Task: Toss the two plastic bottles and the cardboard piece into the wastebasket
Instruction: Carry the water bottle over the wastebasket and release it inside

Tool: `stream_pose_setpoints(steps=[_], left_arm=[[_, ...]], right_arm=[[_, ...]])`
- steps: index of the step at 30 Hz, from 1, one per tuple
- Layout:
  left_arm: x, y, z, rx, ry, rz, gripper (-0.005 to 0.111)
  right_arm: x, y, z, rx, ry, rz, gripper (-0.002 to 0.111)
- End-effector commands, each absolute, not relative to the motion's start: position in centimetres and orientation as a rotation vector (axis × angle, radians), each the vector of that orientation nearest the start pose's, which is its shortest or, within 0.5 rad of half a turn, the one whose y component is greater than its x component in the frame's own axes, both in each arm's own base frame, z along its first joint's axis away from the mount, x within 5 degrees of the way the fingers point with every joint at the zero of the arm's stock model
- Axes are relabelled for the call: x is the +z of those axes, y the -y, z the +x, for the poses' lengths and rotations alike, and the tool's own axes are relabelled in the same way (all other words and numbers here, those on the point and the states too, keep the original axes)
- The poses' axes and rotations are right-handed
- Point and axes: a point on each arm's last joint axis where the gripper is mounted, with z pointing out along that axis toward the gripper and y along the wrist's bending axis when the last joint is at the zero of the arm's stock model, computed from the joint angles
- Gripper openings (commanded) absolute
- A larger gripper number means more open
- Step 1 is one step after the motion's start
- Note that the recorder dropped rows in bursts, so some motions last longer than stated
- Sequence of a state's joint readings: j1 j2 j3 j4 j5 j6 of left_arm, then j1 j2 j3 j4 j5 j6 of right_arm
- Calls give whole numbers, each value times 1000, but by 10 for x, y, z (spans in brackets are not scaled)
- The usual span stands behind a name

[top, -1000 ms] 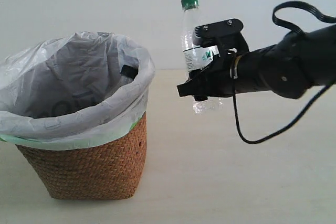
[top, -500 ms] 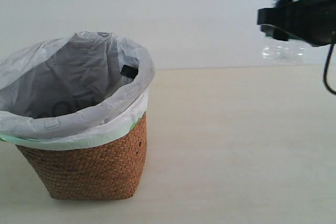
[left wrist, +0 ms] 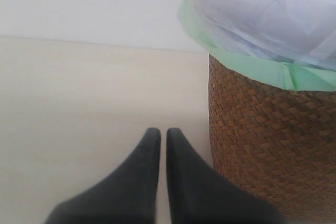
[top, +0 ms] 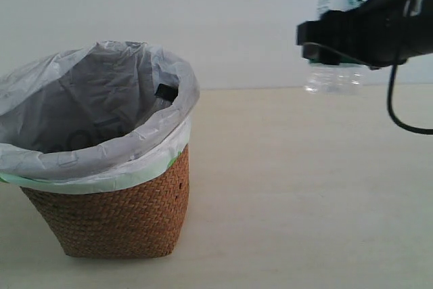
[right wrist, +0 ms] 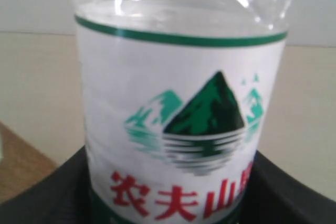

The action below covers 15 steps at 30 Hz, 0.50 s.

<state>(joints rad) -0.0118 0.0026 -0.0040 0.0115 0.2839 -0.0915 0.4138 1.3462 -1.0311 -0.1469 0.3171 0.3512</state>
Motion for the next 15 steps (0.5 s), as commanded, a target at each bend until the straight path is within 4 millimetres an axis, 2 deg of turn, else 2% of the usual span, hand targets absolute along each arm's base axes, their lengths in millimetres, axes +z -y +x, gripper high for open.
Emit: stream_pose_setpoints(steps=[1,3,5,7,15], left_arm=[[188,0,55,-62,-1760,-66,4],[188,0,55,-62,-1760,-66,4],[188,0,55,-62,-1760,-66,4],[188,0,55,-62,-1760,-66,4],[188,0,55,-62,-1760,-66,4]], right_arm=[[352,-163,264,558,-2008,-234,4],[370,-182,255,614,-1943,-306,4],[382,-189,250,616,-1924,-355,4],[386,-187,250,595,-1955,-361,4],[376,-164,261,499,-2065,-298,4]])
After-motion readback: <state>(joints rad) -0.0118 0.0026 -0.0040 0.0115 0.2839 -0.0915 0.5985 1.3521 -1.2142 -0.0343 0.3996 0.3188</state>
